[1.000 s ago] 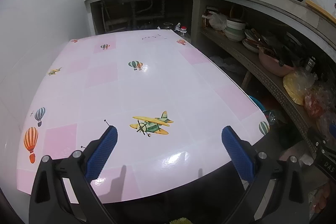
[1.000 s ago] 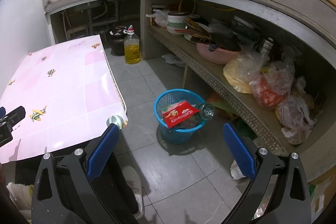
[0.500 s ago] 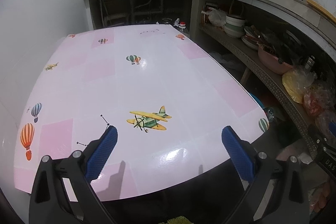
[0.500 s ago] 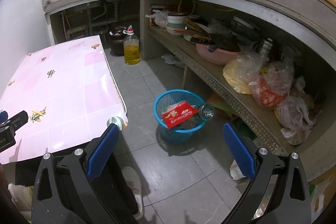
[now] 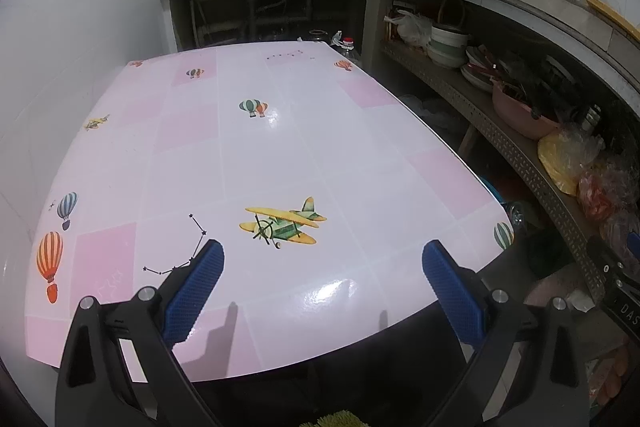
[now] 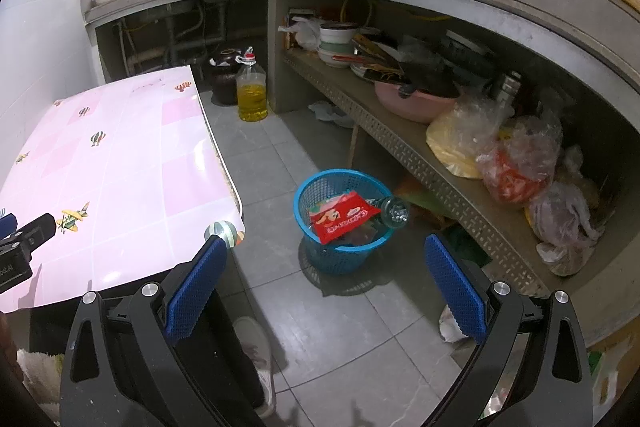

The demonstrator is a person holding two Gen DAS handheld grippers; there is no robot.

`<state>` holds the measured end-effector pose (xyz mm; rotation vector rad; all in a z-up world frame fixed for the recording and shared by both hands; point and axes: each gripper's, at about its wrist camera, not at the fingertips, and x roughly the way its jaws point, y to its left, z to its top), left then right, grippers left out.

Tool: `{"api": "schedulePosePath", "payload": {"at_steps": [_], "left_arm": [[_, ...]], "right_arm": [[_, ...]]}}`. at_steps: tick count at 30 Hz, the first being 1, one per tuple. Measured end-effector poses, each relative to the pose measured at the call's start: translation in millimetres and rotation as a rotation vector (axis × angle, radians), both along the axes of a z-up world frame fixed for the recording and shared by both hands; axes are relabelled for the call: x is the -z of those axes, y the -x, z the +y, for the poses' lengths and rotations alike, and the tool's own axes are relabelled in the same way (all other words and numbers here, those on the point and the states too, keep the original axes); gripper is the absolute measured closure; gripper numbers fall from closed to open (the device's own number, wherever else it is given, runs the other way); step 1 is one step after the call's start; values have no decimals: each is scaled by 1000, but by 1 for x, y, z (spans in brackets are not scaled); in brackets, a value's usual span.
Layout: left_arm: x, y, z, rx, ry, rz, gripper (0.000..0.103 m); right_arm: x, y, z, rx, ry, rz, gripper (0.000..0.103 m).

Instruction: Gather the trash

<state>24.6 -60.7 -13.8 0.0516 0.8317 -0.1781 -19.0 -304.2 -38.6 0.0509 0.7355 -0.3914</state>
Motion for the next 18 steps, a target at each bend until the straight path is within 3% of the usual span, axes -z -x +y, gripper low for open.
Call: {"api": "schedulePosePath", "payload": {"at_steps": [18], "left_arm": [[1,-3,-3,5,-1,10,6]], "right_arm": [[0,-1,2,2,-1,2,8]]}}
